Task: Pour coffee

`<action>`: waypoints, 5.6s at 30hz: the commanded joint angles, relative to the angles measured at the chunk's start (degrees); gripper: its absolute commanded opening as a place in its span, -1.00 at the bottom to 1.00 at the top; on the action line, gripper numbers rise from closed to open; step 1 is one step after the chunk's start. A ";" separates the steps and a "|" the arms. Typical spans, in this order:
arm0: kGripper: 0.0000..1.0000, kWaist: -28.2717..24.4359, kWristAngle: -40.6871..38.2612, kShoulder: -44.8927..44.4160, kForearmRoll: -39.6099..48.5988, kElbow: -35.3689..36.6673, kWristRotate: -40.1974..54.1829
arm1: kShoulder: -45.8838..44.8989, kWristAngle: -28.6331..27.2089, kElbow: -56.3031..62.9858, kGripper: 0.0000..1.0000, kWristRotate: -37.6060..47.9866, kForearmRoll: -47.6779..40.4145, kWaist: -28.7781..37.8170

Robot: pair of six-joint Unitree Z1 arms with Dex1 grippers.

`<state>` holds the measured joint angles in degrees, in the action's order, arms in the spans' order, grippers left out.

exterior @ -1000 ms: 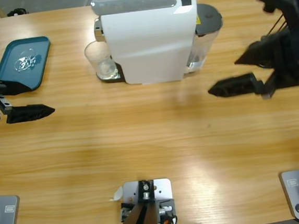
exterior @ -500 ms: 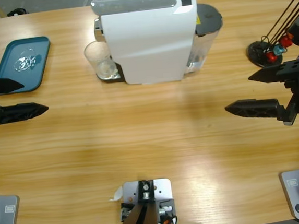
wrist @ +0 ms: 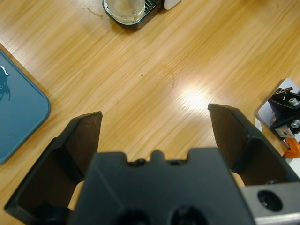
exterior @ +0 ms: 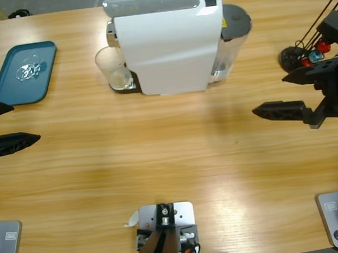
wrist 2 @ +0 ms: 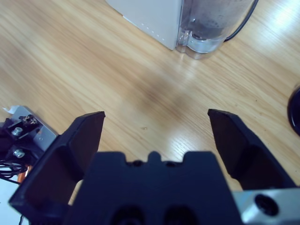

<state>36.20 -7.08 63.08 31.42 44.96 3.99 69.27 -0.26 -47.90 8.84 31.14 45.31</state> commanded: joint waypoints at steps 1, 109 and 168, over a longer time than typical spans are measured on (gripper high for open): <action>1.00 0.54 -1.01 1.52 0.22 -1.51 -0.30 | 2.58 -0.91 0.18 1.00 0.04 -0.94 0.66; 1.00 -11.23 -17.79 34.00 -33.49 1.95 18.79 | 12.30 -3.30 -4.31 1.00 0.00 -2.12 0.53; -0.15 -7.91 -16.16 43.83 -34.93 9.05 20.25 | 12.47 -6.85 -6.15 1.00 -1.81 -1.87 -2.95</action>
<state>27.69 -22.98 105.49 -3.08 55.20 23.44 80.09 -6.19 -53.70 7.89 29.70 43.20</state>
